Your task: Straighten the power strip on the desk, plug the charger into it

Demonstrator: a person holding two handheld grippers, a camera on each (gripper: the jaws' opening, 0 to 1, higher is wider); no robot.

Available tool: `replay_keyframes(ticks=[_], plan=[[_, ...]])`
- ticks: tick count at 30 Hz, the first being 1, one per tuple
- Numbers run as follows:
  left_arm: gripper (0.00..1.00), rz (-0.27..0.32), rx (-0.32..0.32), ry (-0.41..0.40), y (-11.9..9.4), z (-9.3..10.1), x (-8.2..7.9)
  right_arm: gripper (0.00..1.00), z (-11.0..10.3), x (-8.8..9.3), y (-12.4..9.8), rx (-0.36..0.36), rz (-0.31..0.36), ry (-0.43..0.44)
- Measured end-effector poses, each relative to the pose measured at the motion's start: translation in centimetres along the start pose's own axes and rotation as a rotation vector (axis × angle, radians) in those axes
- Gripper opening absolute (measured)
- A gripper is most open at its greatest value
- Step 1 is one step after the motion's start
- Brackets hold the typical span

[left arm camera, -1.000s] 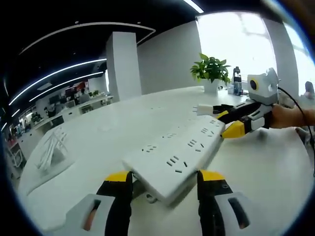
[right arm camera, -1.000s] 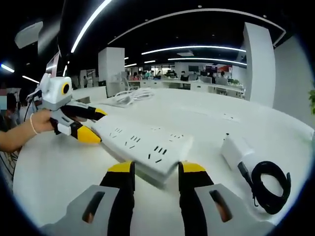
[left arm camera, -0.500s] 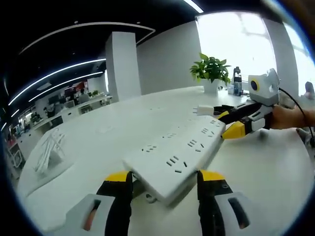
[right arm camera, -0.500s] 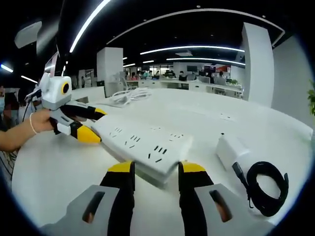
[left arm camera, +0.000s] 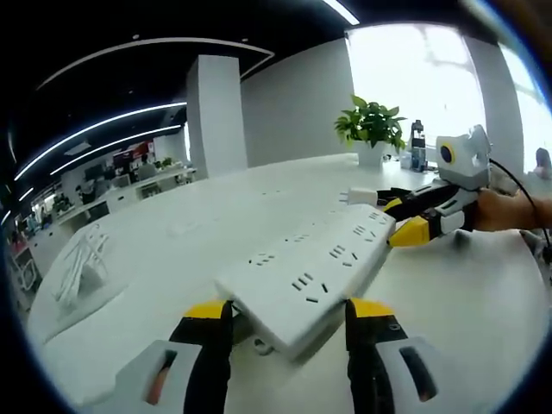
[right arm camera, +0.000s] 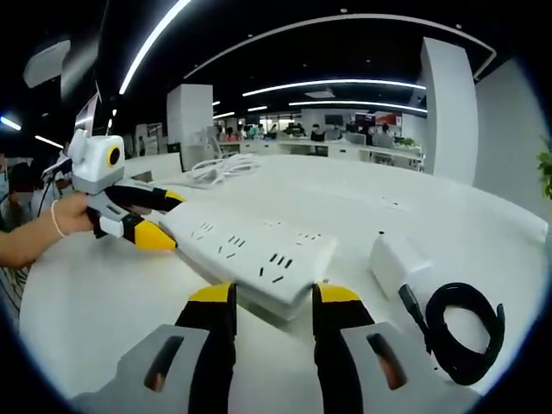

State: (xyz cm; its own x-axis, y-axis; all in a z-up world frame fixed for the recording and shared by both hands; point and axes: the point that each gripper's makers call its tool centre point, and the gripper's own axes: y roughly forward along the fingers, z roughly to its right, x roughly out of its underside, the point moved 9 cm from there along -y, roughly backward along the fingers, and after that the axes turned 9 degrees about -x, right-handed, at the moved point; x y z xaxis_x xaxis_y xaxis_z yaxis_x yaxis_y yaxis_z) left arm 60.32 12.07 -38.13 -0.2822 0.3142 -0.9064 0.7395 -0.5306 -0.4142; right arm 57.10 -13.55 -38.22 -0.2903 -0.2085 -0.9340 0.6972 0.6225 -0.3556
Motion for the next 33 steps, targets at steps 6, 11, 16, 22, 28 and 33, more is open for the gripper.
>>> replay_keyframes(ticks=[6, 11, 16, 22, 28, 33], plan=[[0.53, 0.0, -0.001, -0.001, 0.12, 0.02, -0.06, 0.33, 0.18, 0.03, 0.05, -0.003, -0.002, 0.001], [0.53, 0.0, -0.004, -0.004, 0.13, 0.05, -0.06, 0.33, 0.27, 0.05, 0.11, -0.006, -0.005, 0.0], [0.52, -0.001, -0.008, -0.005, 0.11, 0.1, -0.08, 0.33, 0.31, 0.02, 0.14, -0.009, -0.008, -0.002], [0.52, 0.002, -0.017, -0.014, 0.1, 0.18, -0.08, 0.33, 0.49, -0.07, 0.18, -0.014, -0.013, -0.005], [0.52, 0.007, -0.018, -0.02, 0.04, 0.23, -0.06, 0.33, 0.43, -0.08, 0.11, -0.015, -0.014, -0.003], [0.58, 0.041, -0.029, -0.083, 0.01, 0.25, 0.02, 0.35, 0.48, -0.04, 0.07, -0.025, 0.0, -0.002]])
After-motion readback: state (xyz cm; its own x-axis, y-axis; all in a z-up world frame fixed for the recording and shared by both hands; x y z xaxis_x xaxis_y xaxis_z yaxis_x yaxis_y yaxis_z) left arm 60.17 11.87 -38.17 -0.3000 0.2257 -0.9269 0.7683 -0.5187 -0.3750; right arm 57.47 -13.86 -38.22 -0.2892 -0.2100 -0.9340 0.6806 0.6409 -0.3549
